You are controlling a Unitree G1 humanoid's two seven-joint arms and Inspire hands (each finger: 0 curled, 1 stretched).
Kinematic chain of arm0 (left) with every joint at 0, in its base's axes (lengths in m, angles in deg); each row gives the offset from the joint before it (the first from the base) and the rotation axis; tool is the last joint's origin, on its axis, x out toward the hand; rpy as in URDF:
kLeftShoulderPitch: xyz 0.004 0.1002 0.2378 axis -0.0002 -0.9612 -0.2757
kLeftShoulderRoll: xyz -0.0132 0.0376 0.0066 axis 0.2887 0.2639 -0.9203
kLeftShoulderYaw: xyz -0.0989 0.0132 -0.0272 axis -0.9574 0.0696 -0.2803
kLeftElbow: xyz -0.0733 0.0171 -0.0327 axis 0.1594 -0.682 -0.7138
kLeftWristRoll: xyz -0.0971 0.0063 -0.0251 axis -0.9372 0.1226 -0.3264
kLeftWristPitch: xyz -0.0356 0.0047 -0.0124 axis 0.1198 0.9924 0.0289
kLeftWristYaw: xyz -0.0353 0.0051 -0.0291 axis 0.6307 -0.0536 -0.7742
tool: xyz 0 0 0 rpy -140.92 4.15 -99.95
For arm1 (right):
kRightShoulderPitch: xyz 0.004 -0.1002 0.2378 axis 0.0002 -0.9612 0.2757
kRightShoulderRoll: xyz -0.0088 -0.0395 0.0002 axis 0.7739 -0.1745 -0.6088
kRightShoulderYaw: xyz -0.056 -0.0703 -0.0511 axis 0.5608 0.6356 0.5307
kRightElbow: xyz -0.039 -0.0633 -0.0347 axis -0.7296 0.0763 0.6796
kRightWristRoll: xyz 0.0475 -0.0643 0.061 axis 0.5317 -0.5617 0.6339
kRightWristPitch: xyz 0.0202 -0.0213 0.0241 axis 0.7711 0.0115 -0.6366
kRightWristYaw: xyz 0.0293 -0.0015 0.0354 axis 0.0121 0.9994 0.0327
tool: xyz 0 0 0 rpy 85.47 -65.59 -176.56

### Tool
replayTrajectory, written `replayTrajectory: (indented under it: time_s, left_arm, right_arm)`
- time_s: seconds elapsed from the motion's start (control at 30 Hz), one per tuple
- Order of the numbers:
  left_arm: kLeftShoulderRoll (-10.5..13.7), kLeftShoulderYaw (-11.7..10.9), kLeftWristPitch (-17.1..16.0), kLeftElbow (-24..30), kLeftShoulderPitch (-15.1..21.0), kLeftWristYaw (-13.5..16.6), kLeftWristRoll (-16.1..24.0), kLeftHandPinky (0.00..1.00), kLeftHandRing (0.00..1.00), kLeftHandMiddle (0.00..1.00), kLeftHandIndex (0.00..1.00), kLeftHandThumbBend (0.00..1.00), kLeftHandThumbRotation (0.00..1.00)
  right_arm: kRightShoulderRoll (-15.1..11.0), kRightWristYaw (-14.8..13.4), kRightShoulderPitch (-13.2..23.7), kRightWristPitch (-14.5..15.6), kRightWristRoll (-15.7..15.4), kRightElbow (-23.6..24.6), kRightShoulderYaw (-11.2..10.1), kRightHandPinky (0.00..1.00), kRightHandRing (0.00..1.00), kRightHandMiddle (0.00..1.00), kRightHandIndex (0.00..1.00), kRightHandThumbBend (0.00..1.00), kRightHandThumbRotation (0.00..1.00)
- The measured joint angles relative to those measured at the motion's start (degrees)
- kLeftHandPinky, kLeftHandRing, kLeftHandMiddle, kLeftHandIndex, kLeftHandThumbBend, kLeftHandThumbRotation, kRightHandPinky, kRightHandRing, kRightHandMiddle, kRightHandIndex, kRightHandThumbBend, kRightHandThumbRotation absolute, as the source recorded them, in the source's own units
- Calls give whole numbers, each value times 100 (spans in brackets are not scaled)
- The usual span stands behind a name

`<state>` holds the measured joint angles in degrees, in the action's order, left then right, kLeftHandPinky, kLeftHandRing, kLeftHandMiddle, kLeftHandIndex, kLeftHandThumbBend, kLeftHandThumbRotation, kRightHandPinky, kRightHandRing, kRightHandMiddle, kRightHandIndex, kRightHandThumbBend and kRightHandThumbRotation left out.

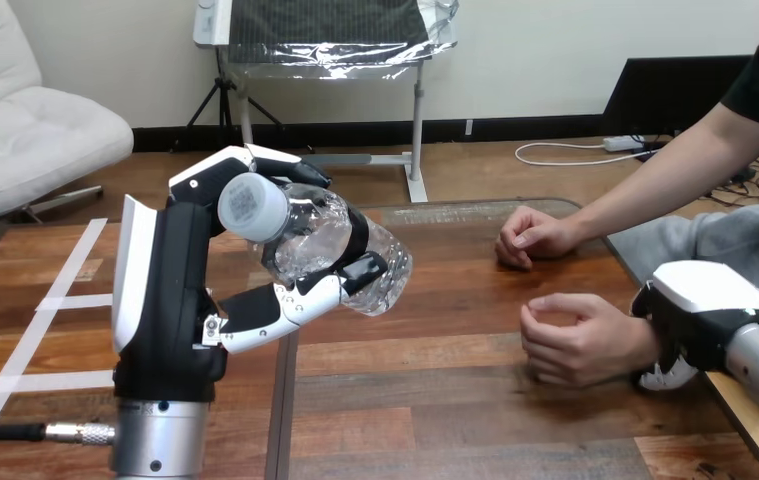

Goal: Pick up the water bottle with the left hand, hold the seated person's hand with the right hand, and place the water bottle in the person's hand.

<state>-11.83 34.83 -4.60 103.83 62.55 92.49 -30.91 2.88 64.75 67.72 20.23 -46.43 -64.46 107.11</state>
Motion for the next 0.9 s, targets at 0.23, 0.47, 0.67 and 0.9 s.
replayTrajectory:
  time_s: [0.23,0.47,0.67,0.9]
  left_arm:
    - [-1,13,20,-1,8,-38,-1,39,41,45,48,63,0]
    - [-1,14,47,-1,34,-86,-12,40,41,45,49,62,0]
    - [-3,25,52,-4,72,-131,-20,39,40,45,49,61,0]
    - [-13,37,65,-7,127,-148,-18,38,40,44,49,62,0]
  right_arm:
    - [-4,-84,-98,-40,52,198,-153,15,24,33,38,73,0]
    - [-26,-97,-145,-139,176,311,-293,13,21,29,34,72,0]
    - [-56,-78,-165,-140,210,489,-407,12,19,27,32,72,0]
    - [-135,-78,-183,-144,221,753,-492,12,19,27,31,75,0]
